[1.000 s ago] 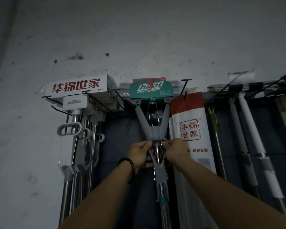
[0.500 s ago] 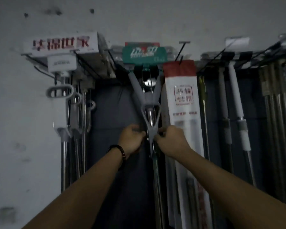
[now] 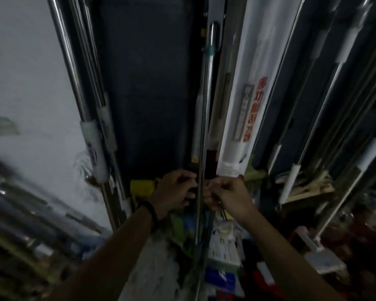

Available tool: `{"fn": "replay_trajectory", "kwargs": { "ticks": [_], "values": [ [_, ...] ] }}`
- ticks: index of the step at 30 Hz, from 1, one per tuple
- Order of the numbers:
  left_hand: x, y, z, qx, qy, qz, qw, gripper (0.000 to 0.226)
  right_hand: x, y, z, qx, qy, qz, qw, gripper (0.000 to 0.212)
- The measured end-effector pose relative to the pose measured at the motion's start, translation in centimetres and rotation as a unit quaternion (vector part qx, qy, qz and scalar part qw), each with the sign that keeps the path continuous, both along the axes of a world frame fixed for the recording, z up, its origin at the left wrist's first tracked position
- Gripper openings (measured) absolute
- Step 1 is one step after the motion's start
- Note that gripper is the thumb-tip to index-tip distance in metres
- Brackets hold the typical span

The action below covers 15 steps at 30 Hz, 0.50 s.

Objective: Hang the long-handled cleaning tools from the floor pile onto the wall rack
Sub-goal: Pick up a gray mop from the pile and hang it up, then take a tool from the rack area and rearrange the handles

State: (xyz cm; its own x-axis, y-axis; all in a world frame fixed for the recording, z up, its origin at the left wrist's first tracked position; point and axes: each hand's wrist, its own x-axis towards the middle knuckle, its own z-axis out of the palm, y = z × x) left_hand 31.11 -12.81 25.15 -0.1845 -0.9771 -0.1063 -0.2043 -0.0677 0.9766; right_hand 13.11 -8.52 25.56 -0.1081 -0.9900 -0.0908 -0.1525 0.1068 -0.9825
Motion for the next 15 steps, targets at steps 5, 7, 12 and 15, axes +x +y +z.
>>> {"fn": "replay_trajectory", "kwargs": {
  "ticks": [5, 7, 12, 15],
  "values": [
    [-0.6, 4.3, -9.1, 0.091, -0.023, -0.044, 0.995, 0.014, -3.1, 0.9, -12.0, 0.165, -0.009, -0.013, 0.986, 0.017],
    [-1.5, 5.8, -12.1, 0.144, -0.023, -0.034, 0.989, 0.013, -4.3, 0.9, -17.0, 0.245, -0.001, 0.010, 0.970, 0.020],
    [-4.4, 8.1, -18.5, 0.240, -0.022, 0.031, 0.970, 0.021, -7.0, -0.5, -27.1, 0.305, 0.063, 0.078, 0.947, 0.024],
    [-6.2, 8.5, -20.3, 0.298, -0.012, 0.066, 0.952, 0.019, -8.8, -3.6, -29.6, 0.333, 0.023, 0.054, 0.941, 0.022]
  ]
}}
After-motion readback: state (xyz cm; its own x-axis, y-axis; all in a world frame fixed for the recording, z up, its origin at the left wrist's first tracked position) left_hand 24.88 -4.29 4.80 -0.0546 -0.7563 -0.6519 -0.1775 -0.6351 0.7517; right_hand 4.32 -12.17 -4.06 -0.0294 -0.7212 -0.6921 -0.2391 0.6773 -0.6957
